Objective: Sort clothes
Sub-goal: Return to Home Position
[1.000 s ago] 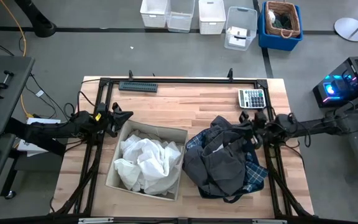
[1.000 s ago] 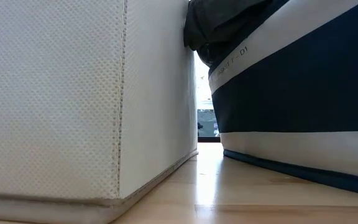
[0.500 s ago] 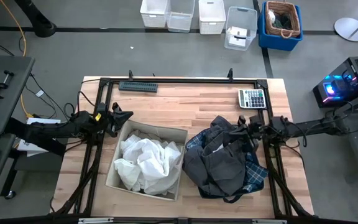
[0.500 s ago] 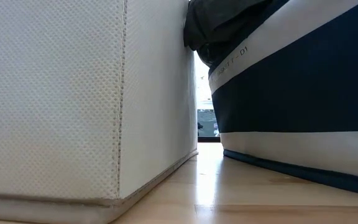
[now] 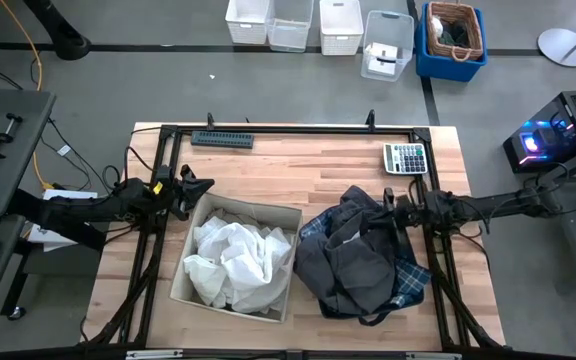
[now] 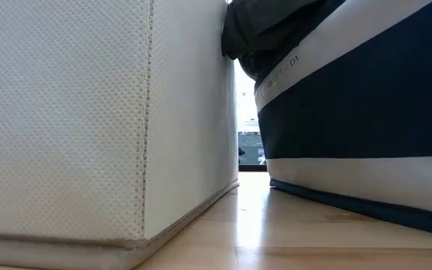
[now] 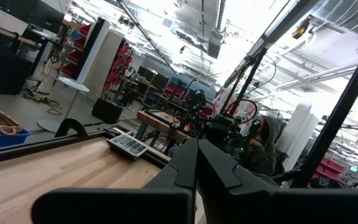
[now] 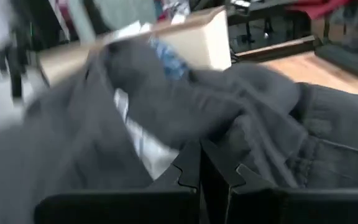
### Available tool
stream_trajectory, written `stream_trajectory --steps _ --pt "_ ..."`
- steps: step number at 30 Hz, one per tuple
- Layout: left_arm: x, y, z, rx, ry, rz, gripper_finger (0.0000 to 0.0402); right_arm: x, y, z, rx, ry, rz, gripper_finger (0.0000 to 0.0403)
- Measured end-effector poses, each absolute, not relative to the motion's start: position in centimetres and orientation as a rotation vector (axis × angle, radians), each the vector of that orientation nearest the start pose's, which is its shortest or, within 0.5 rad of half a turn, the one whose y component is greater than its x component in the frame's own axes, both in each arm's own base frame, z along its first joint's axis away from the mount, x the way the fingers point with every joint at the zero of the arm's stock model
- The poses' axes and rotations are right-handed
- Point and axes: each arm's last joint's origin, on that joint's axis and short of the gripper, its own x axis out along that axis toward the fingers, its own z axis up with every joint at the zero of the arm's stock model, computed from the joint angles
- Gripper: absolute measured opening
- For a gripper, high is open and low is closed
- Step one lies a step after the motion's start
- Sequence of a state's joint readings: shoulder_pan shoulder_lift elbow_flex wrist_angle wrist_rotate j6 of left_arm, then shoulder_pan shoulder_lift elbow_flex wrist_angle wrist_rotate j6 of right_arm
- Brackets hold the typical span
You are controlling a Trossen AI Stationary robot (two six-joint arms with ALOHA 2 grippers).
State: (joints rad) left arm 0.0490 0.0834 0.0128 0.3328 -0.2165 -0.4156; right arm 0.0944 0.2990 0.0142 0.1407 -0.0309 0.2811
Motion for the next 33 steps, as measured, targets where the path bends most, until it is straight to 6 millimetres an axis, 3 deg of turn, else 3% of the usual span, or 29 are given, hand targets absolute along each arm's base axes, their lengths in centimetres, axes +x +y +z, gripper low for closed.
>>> stream_trajectory --steps 8,33 --pt "9.79 1.10 19.30 -0.433 -0.313 0.206 0.0000 11.47 1.19 15.38 -0.091 0.149 0.135 0.0000" --pt "9.79 1.10 19.30 -0.433 -0.313 0.206 0.0000 11.47 1.17 15.35 -0.113 0.150 0.133 0.0000"
